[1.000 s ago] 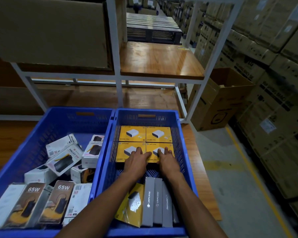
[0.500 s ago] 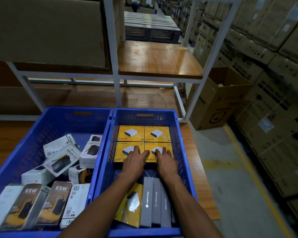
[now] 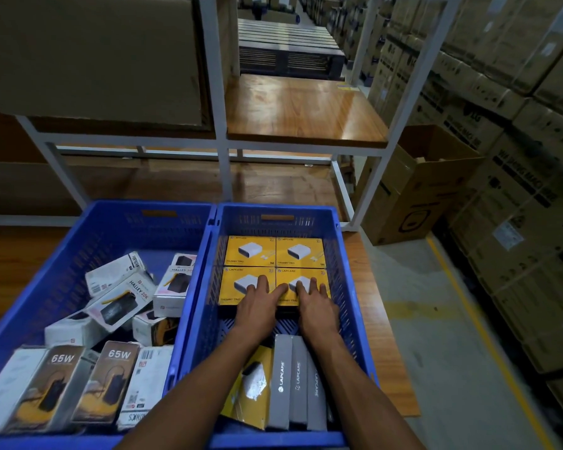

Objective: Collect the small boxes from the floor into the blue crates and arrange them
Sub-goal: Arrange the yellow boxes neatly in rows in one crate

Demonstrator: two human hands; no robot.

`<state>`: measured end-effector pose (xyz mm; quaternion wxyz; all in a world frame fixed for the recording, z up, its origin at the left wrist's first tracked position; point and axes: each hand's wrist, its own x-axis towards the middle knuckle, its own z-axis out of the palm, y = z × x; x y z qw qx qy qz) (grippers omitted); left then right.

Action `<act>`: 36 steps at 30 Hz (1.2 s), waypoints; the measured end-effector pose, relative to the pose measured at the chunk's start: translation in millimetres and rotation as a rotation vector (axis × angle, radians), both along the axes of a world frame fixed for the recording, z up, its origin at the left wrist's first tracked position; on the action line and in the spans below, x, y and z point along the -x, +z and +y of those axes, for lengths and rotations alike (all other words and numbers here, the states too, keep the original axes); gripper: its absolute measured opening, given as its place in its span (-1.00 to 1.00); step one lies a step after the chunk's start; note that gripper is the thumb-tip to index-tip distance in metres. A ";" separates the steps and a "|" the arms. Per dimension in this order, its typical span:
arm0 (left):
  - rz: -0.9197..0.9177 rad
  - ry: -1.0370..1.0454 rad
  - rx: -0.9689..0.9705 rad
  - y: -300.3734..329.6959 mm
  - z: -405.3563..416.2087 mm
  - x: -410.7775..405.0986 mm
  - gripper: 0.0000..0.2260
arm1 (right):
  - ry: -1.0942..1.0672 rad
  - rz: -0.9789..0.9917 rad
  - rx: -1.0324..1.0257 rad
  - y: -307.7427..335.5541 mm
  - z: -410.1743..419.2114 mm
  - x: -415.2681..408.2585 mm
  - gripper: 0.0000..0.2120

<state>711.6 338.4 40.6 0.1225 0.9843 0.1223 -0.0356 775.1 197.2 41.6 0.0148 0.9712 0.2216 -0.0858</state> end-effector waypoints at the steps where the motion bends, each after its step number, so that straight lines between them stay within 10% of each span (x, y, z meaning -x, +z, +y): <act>1: 0.014 0.000 0.007 2.2 1.1 -0.2 -0.41 | 0.000 -0.003 -0.007 0.9 -0.4 0.4 -0.33; 12: 0.126 0.310 0.013 24.5 18.8 10.4 -0.34 | -0.044 0.000 -0.090 -0.4 -2.0 -1.9 -0.42; 25: 0.091 0.300 0.002 21.1 13.4 15.1 -0.42 | -0.062 -0.038 -0.072 -6.8 2.8 1.8 -0.35; 36: 0.271 0.110 0.271 65.6 3.9 26.1 -0.45 | -0.085 0.121 -0.272 20.6 -2.2 -11.5 -0.72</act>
